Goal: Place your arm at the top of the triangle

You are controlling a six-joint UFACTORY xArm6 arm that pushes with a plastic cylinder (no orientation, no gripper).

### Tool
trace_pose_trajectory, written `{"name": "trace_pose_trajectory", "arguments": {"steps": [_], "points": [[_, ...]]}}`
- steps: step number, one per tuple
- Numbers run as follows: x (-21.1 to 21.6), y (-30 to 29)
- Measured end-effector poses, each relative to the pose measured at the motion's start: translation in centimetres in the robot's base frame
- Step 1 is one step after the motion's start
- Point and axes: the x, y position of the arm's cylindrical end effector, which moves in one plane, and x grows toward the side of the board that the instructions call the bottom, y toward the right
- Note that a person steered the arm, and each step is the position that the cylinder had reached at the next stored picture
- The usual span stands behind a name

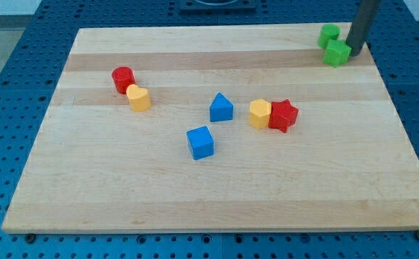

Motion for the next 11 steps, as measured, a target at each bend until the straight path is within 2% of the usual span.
{"name": "trace_pose_trajectory", "arguments": {"steps": [2, 4, 6, 7, 9, 11], "points": [[0.0, 0.1], [0.0, 3.4], [4.9, 2.7], [6.4, -0.5], [6.6, -5.6], [6.6, -13.3]]}}
